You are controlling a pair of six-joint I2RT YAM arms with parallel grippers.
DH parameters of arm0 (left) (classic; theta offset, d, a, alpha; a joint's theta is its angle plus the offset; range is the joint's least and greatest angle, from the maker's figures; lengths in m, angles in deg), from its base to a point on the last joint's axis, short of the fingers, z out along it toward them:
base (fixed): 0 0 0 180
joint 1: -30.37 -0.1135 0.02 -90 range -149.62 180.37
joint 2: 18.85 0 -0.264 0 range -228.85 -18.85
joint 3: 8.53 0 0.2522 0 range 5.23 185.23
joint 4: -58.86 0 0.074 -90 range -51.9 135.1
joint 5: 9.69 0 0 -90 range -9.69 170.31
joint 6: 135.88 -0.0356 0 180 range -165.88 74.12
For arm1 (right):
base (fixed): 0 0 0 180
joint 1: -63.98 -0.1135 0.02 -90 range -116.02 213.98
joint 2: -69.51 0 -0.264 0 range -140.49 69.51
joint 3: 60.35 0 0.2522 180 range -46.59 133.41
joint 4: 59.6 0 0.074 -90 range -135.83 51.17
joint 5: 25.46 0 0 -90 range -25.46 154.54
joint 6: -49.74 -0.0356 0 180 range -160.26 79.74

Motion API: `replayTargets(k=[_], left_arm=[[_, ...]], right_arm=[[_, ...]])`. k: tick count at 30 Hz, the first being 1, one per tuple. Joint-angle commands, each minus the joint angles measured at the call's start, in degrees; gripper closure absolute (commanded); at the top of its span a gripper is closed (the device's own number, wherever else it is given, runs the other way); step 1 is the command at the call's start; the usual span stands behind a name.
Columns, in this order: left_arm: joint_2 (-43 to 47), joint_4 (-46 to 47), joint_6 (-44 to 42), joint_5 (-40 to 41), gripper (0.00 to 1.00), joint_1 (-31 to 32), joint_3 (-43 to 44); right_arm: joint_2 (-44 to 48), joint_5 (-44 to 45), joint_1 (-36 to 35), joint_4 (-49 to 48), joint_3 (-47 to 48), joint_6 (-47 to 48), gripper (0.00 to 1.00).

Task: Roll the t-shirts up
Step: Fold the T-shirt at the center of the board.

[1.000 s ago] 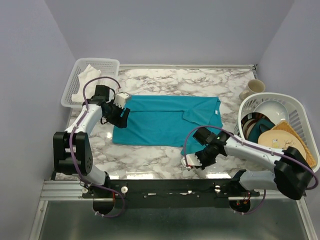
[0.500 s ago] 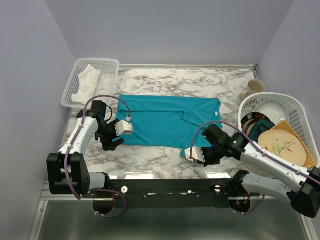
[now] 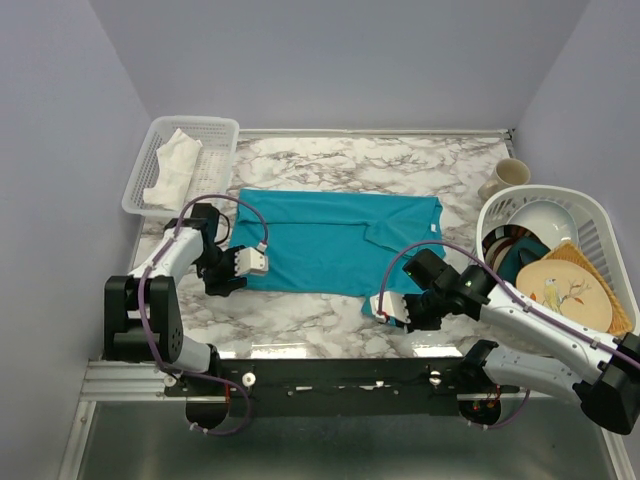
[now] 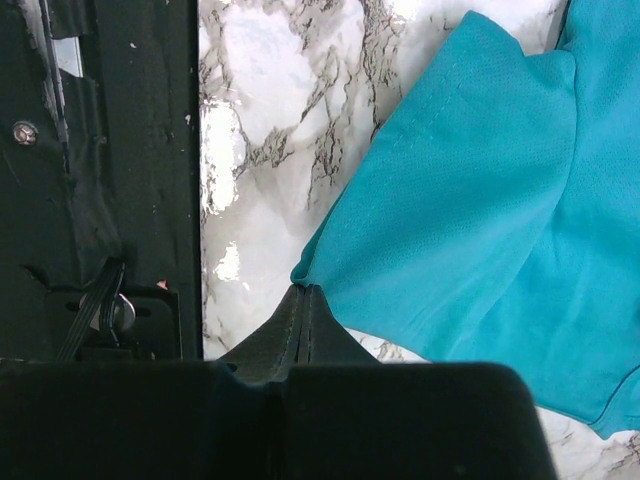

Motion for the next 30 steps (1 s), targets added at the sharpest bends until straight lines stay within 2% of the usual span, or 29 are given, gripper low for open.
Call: replayTargets(k=[1, 5, 8, 11, 12, 14, 17, 22, 27, 30], left_arm=[[-1.7, 4.5, -2.2, 3.0, 0.42, -0.3, -2.5], [-1.5, 9.6, -0.8, 4.3, 0.43, 0.2, -5.4], [-1.1, 12.6, -0.6, 4.8, 0.50, 0.8, -8.0], [-0.3, 14.2, -0.3, 5.3, 0.68, 1.2, -10.0], [-0.2, 13.8, -0.1, 5.6, 0.83, 1.2, -9.8], [-0.7, 12.4, 0.1, 5.6, 1.00, 1.2, -8.9], [-0.4, 9.5, 0.1, 5.0, 1.00, 1.2, -7.0], [-2.0, 3.6, 1.9, 3.0, 1.00, 1.2, -0.4], [-5.0, 0.5, 6.4, 0.6, 1.00, 1.3, 6.9], [-7.8, 0.8, 11.7, -0.6, 1.00, 1.5, 11.9]], right_arm=[[0.5, 1.6, -0.4, 1.2, -0.3, -1.2, 0.99], [0.3, 1.7, -0.3, 1.7, -0.3, -1.2, 0.99], [0.2, 2.1, -0.3, 1.8, -0.6, -1.4, 0.99], [0.4, 2.7, -0.4, 1.0, -1.7, -2.6, 1.00], [0.6, 3.2, -0.4, 0.8, -1.8, -3.0, 1.00], [1.1, 3.9, 0.1, 0.5, -1.4, -4.8, 1.00], [1.5, 4.9, 2.3, 1.0, 0.1, -7.1, 1.00], [0.2, 7.0, 10.3, 1.0, 5.6, -8.7, 1.00], [-6.1, 8.3, 17.6, -3.9, 11.9, -8.5, 0.99], [-10.4, 9.1, 19.4, -6.9, 15.8, -7.7, 1.00]])
